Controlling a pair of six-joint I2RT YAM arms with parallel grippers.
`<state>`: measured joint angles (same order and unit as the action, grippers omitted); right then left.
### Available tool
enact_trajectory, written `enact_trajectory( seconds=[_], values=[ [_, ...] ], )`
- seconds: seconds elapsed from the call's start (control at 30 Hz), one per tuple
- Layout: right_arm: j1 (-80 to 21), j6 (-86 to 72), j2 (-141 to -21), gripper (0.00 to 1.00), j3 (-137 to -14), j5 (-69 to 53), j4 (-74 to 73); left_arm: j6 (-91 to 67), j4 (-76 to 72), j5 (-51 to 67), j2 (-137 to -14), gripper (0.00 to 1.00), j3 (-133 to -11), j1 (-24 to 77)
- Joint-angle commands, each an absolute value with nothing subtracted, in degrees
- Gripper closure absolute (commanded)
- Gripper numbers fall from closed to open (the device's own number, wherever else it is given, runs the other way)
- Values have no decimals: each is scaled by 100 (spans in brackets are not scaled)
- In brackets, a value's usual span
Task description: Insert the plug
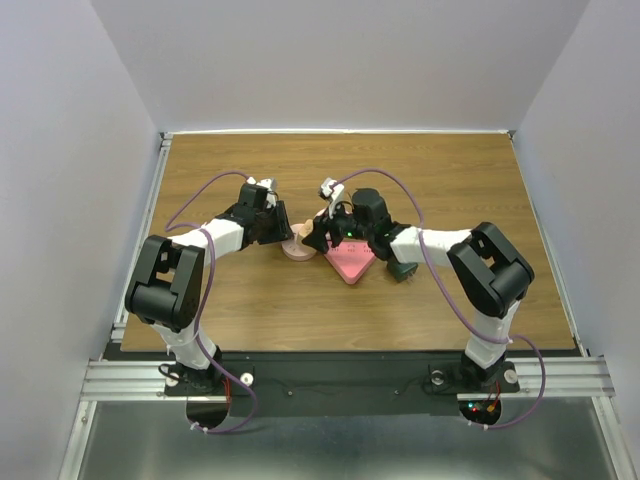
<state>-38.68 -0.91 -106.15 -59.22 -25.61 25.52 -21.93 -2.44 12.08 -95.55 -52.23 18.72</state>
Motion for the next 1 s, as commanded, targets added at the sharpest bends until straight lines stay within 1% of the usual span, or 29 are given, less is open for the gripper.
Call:
enact_trajectory(
  seconds=[0.0, 0.33, 0.63, 0.97],
  values=[
    [-4025, -141, -10758, 100, -5686, -2206, 1872, -2109, -149, 1283, -9642, 49, -5353, 1916],
    [-4025, -62, -10846, 99, -5538, -1987, 1740, -2092, -141, 1283, -9597, 49, -5335, 1925],
    [-4025, 281, -11074, 100, -5467, -2135, 1661, -2074, -141, 1292, -9528, 49, -5300, 1934],
    [-4034, 290, -11285, 100, -5484, -2153, 1608, -2065, -132, 1266, -9571, 49, -5326, 1934]
  ],
)
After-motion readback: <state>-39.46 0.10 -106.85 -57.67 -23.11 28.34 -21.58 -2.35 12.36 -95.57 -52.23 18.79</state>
